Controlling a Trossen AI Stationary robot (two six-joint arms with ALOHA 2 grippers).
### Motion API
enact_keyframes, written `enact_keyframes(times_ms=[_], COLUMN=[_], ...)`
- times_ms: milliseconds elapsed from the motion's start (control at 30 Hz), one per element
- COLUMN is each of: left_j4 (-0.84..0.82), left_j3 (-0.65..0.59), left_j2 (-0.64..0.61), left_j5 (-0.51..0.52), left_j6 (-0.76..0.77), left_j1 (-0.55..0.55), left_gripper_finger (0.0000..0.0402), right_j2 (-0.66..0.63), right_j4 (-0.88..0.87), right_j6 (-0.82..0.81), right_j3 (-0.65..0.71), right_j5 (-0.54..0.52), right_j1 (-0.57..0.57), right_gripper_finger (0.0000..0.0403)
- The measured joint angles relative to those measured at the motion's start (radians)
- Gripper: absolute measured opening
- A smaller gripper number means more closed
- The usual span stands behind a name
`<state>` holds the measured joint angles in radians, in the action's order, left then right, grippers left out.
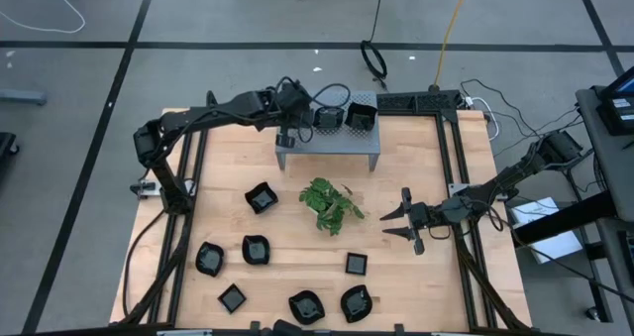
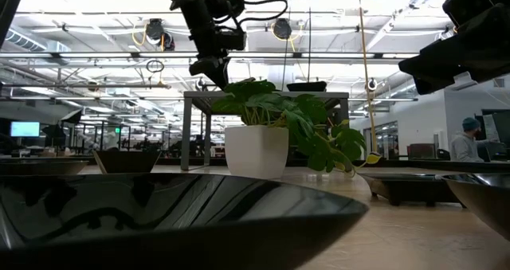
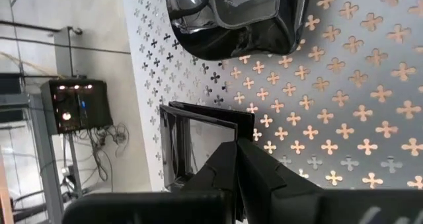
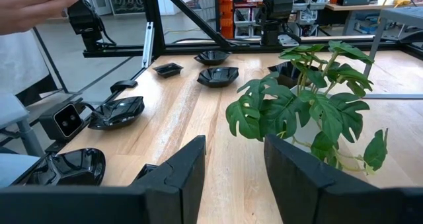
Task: Pick & Place Mini shaped plates
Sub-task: Stack the square black bowl on top of the other square black bowls on the shelf, then stack the distorted square black bowl on top of the other distorted square black bowls on the shelf
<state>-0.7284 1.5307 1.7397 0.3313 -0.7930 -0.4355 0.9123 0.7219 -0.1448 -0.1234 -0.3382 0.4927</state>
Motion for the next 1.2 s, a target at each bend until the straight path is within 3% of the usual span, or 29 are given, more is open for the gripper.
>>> enact_keyframes(times_ms=[133, 600, 700, 933, 1200], left_j4=[-0.002, -0.044, -0.085, -0.374, -0.437], left_j3=[0.000, 0.000, 0.001, 0.001, -0.110], left_j2=[-0.017, -0.124, -0.140, -0.121, -0.119], left_j5=[0.007, 0.011, -0.027, -0.282, -0.240], left_j6=[0.033, 0.221, 0.319, 0.691, 0.936], left_j1=[0.013, 0.086, 0.122, 0.237, 0.448], left_gripper_finger=[0.0026, 0.0157, 0.0167, 0.0179, 0.0179], right_j2=[0.000, 0.000, 0.000, 0.000, 0.000], right_j4=[0.000, 0.003, 0.001, 0.000, 0.000], right_j6=[0.000, 0.000, 0.000, 0.000, 0.000], right_j3=[0.000, 0.000, 0.000, 0.000, 0.000], right_j5=[0.000, 0.000, 0.000, 0.000, 0.000], right_j1=[0.000, 0.000, 0.000, 0.000, 0.000], right_gripper_finger=[0.0142, 0.0142, 0.0142, 0.0142, 0.0142])
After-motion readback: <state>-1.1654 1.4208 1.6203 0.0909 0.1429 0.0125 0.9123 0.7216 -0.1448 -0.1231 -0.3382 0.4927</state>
